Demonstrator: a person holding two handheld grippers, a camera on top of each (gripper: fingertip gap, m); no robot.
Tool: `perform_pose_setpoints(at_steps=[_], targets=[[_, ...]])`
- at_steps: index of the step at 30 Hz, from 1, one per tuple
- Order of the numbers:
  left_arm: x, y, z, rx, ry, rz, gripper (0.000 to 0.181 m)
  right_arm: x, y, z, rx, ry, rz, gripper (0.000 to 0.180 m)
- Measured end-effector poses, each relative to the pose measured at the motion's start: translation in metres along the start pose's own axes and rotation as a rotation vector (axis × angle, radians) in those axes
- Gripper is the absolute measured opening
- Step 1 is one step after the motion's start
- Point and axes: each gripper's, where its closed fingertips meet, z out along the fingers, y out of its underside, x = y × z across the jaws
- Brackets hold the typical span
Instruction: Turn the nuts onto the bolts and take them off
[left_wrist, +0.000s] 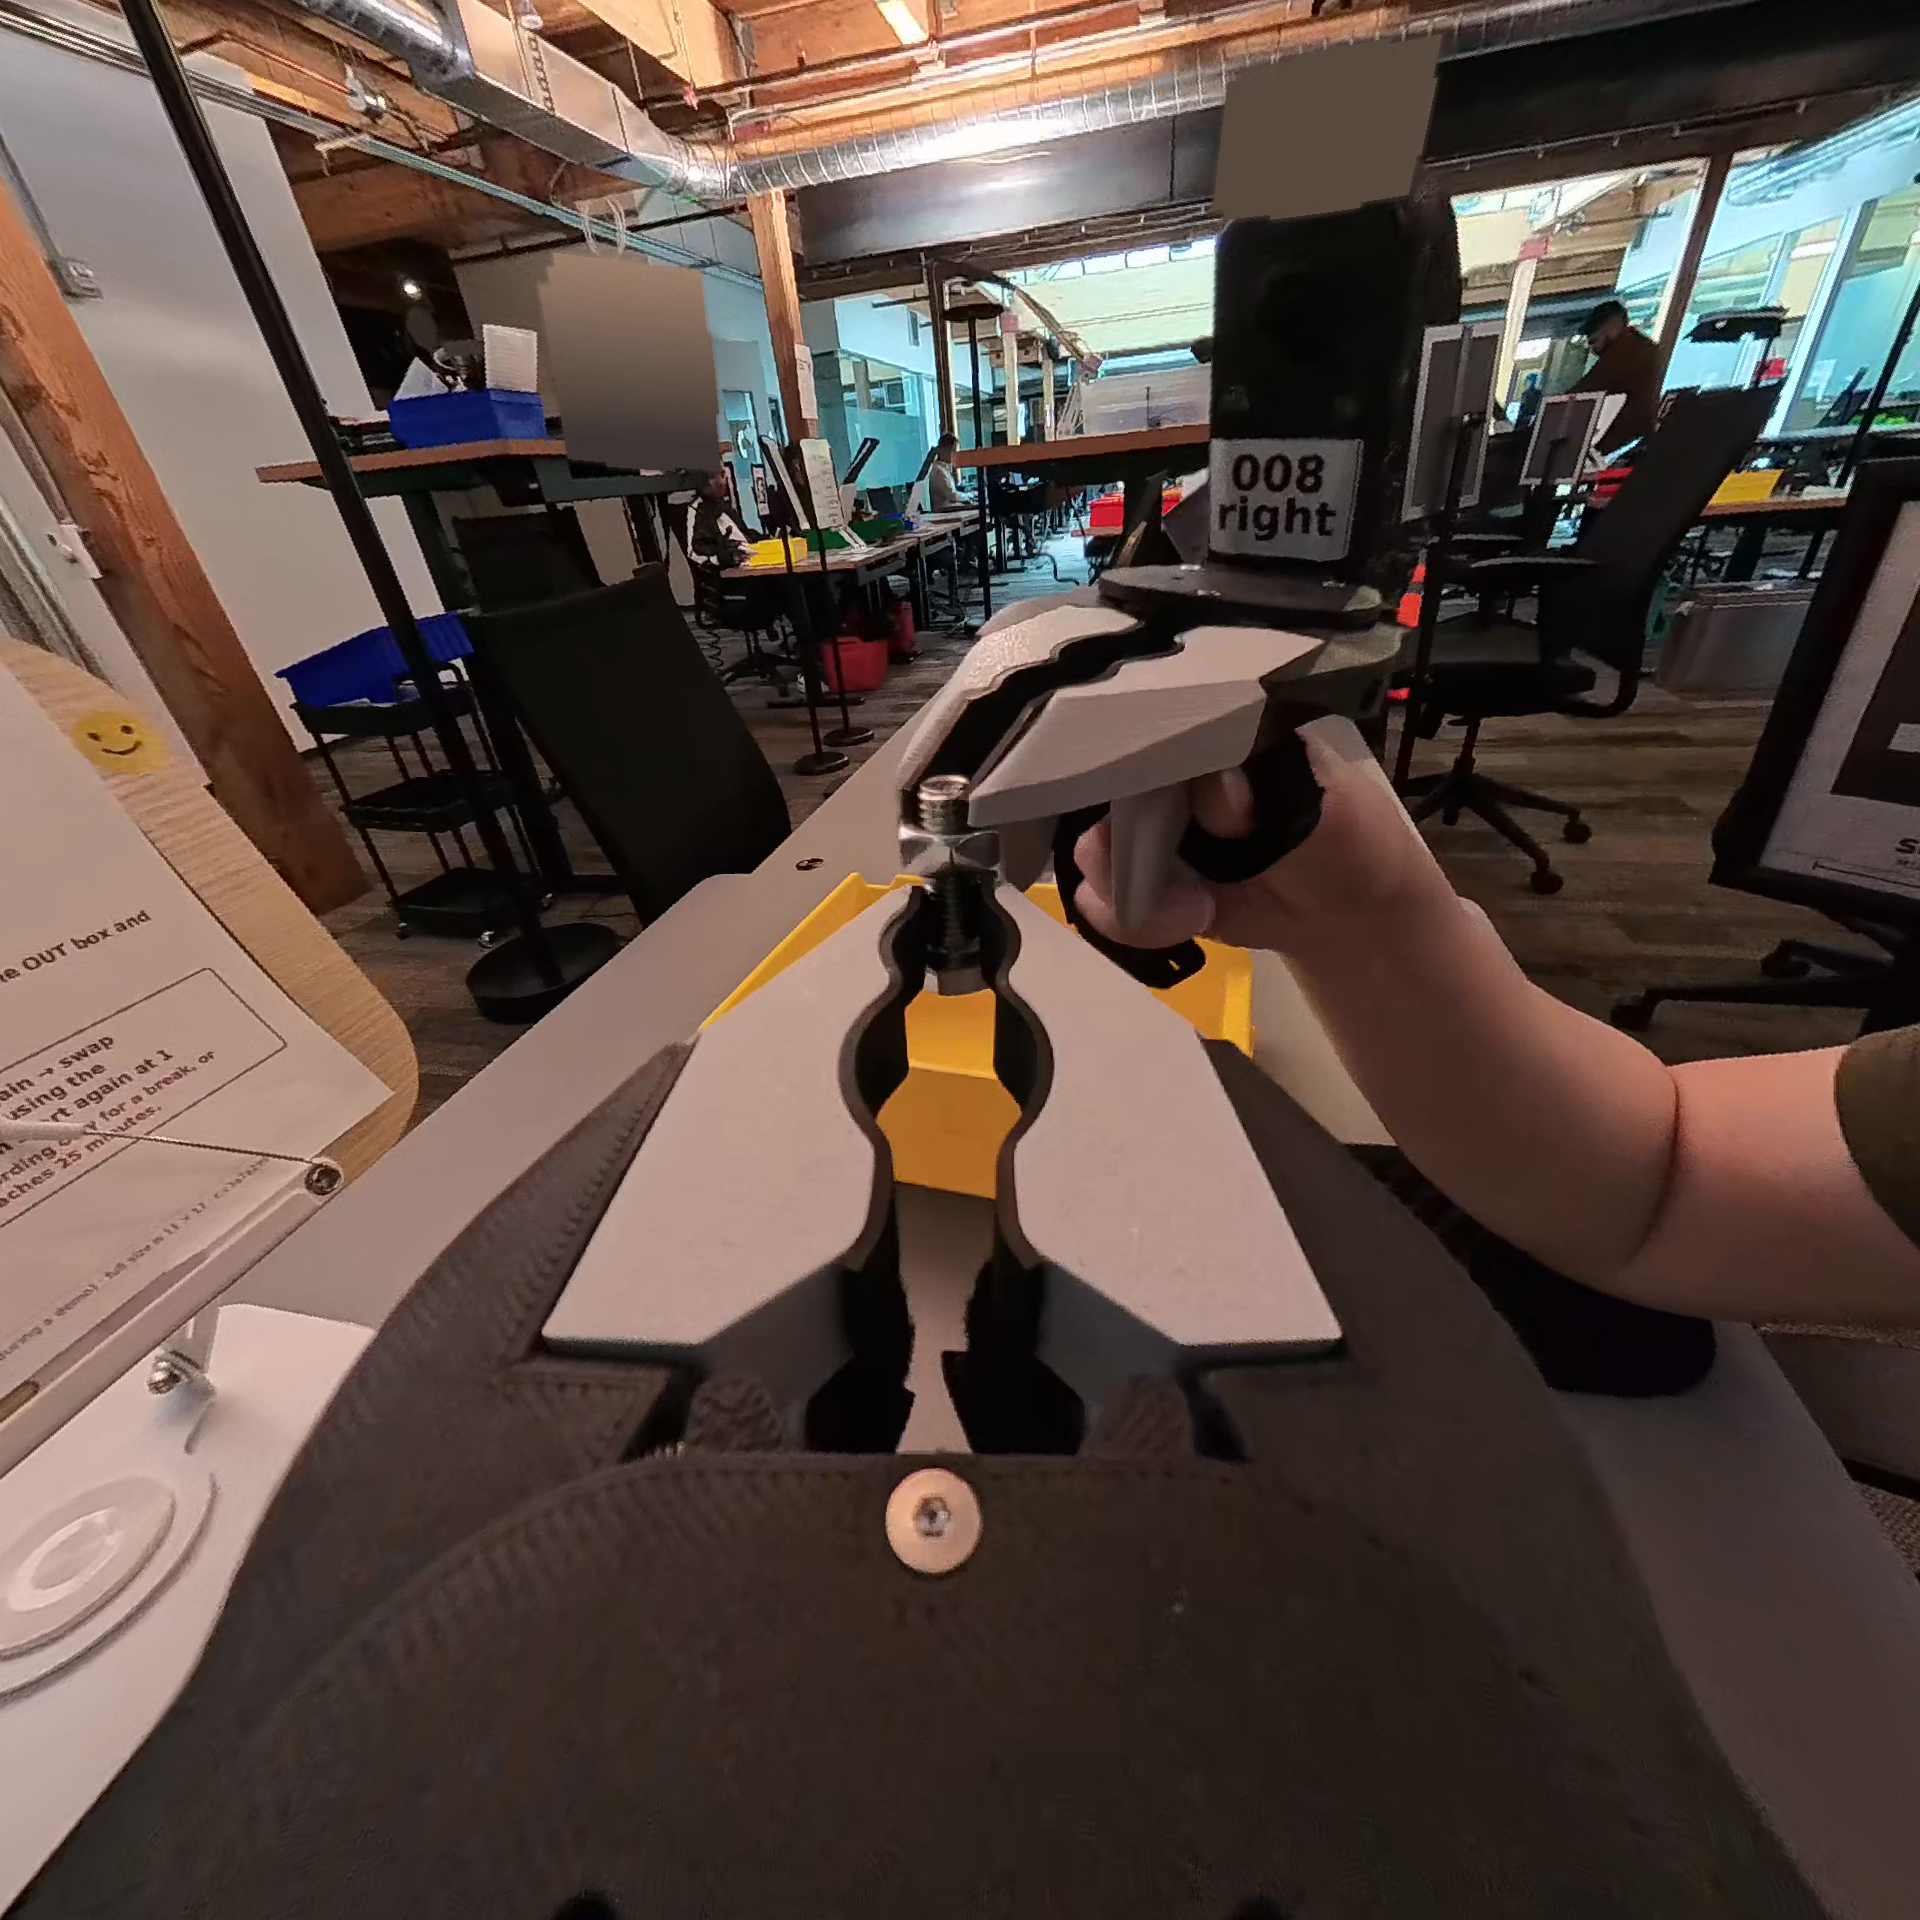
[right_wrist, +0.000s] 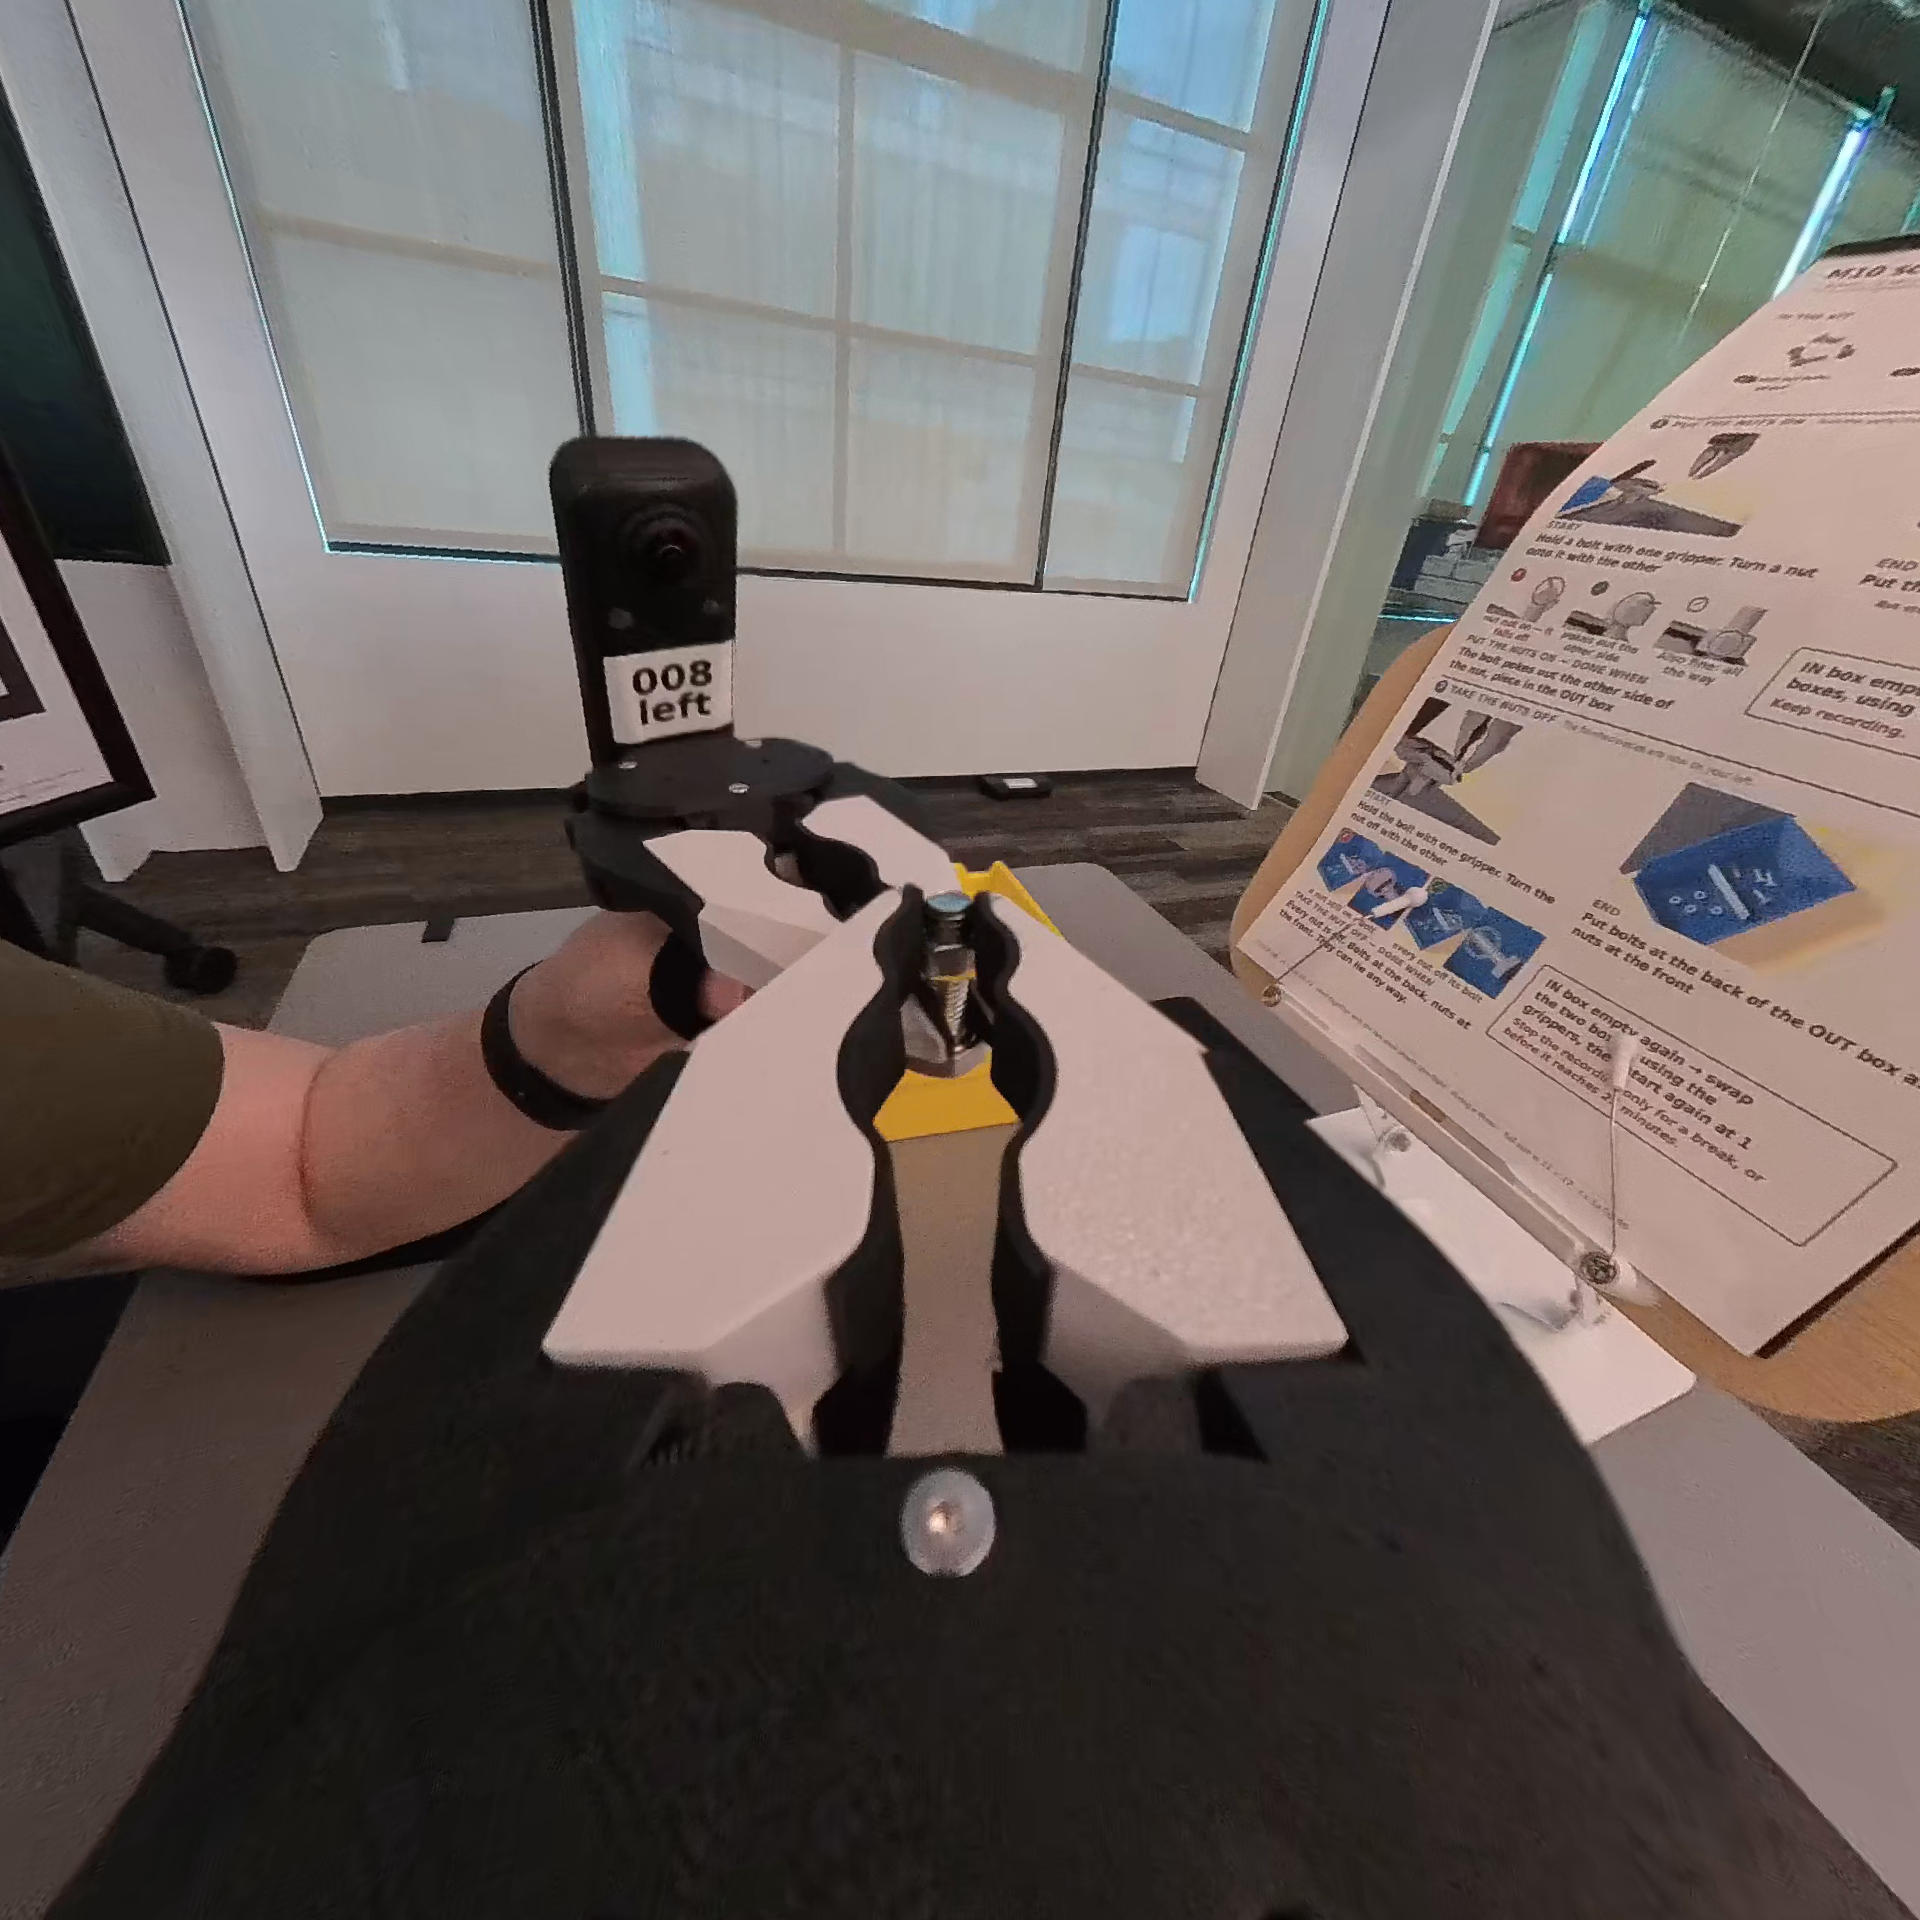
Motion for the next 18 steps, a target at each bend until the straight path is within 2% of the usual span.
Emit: perform_pose_setpoints(at_steps=[2,5,7,12,15,18], targets=[[0.002,-0.003,0.001,0.031,0.016,-0.019,0.008,0.001,-0.003,-0.003,0.015,-0.011,0.031,0.007],[-0.001,-0.008,-0.001,0.039,-0.003,-0.049,0.049,0.024,-0.003,-0.025,-0.038,0.081,-0.007,0.007],[0.0,-0.011,-0.004,0.024,0.0,-0.061,0.056,0.054,0.018,-0.063,-0.199,0.184,0.022,0.007],[0.001,-0.013,-0.013,-0.027,-0.008,-0.025,0.048,0.144,0.16,-0.198,-0.786,0.623,0.442,0.007],[-0.001,-0.007,-0.014,-0.077,-0.023,-0.021,0.048,0.151,0.236,-0.246,-1.032,0.693,0.683,0.007],[-0.004,-0.004,-0.017,-0.106,-0.033,-0.031,0.049,0.15,0.278,-0.27,-1.171,0.73,0.805,0.007]])
